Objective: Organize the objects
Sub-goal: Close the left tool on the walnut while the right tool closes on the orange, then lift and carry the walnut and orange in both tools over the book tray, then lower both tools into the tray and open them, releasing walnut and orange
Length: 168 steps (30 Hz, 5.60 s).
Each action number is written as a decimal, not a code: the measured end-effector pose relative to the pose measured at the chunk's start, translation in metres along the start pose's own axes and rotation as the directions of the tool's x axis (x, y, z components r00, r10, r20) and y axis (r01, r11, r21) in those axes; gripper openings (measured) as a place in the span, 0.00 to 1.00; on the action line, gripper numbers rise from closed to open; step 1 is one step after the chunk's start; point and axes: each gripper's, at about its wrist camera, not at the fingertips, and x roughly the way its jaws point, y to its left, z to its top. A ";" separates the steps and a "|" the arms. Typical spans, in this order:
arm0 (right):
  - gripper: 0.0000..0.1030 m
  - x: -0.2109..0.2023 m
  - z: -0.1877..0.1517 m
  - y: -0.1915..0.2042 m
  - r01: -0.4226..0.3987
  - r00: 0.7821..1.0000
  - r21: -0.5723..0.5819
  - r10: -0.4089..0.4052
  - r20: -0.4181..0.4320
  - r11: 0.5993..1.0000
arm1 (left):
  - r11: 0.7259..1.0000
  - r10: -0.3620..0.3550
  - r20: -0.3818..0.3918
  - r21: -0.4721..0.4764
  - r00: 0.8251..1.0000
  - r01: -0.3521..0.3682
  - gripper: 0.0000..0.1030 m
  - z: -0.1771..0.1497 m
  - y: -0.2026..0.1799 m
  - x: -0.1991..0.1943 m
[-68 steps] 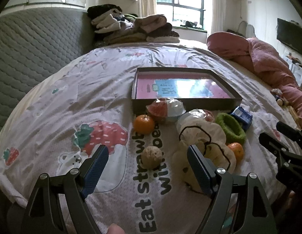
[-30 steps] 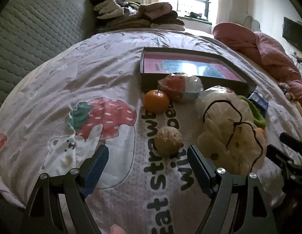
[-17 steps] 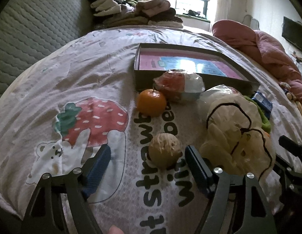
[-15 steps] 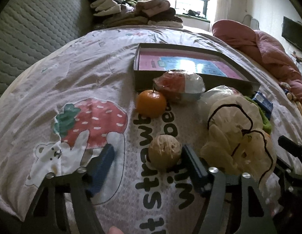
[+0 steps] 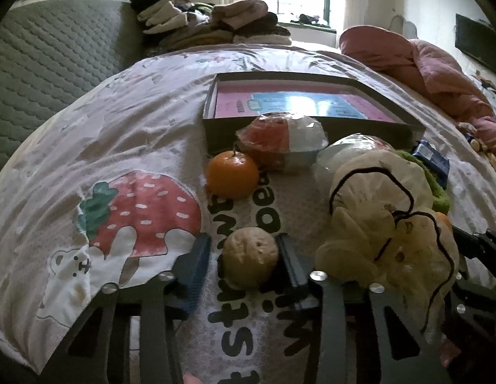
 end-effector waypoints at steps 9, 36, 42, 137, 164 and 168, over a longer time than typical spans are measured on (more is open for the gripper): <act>0.39 -0.007 0.000 0.000 0.007 1.000 -0.013 -0.006 0.009 1.000 | 1.000 -0.011 0.006 -0.005 1.000 0.011 0.32 0.000 0.002 -0.003; 0.39 -0.042 0.015 -0.008 0.027 0.993 -0.002 -0.026 0.112 1.000 | 1.000 -0.021 0.126 -0.020 0.992 0.024 0.32 0.008 0.002 -0.064; 0.39 -0.051 0.020 -0.009 0.042 0.989 -0.008 -0.040 0.142 0.999 | 1.000 0.002 0.146 -0.021 0.989 0.001 0.32 0.013 -0.001 -0.074; 0.39 0.117 0.135 -0.104 0.043 0.995 -0.016 -0.044 -0.087 0.999 | 0.991 -0.124 -0.098 0.038 0.987 0.129 0.32 0.149 -0.017 0.123; 0.49 0.095 0.146 -0.109 0.062 0.998 0.031 -0.061 -0.030 0.998 | 0.992 -0.124 -0.061 -0.003 0.990 0.124 0.63 0.158 -0.004 0.100; 0.50 0.078 0.153 -0.104 0.064 0.997 0.014 -0.064 0.030 0.998 | 0.991 -0.134 -0.018 -0.019 0.991 0.134 0.71 0.163 0.000 0.080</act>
